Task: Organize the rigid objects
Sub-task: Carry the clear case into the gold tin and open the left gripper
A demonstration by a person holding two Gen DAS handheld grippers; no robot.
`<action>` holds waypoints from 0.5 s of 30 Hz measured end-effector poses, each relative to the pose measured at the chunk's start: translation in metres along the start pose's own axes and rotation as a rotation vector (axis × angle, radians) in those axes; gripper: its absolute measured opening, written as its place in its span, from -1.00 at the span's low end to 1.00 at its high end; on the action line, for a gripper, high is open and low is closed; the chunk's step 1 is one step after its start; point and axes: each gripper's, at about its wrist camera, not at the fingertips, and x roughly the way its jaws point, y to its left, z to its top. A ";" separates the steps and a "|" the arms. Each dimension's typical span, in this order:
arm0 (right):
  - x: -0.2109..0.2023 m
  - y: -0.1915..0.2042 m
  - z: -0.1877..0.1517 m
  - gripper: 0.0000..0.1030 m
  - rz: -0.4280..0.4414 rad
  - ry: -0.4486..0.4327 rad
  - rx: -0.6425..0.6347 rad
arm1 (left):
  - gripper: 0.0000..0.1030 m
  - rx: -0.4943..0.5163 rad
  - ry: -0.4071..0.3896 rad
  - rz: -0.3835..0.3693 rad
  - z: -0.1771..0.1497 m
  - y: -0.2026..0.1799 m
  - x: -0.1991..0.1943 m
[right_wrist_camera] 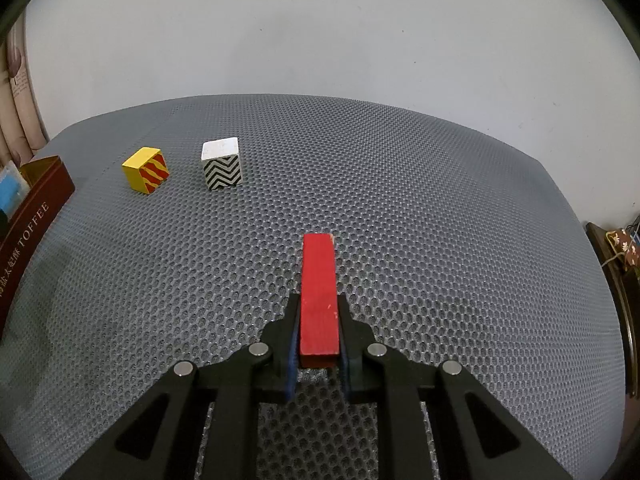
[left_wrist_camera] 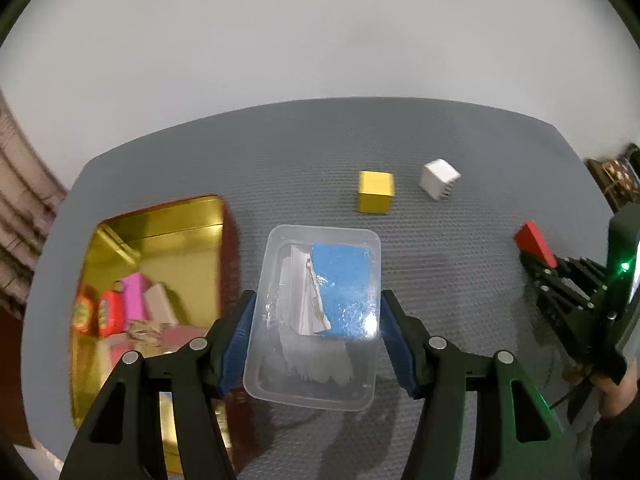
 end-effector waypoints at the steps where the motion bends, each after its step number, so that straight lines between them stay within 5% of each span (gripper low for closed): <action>1: 0.000 0.000 0.000 -0.69 0.000 0.000 0.000 | 0.09 -0.008 -0.004 0.007 0.000 0.007 -0.001; 15: 0.001 0.001 0.001 -0.70 -0.002 0.000 -0.002 | 0.09 -0.169 -0.014 0.125 0.002 0.098 -0.011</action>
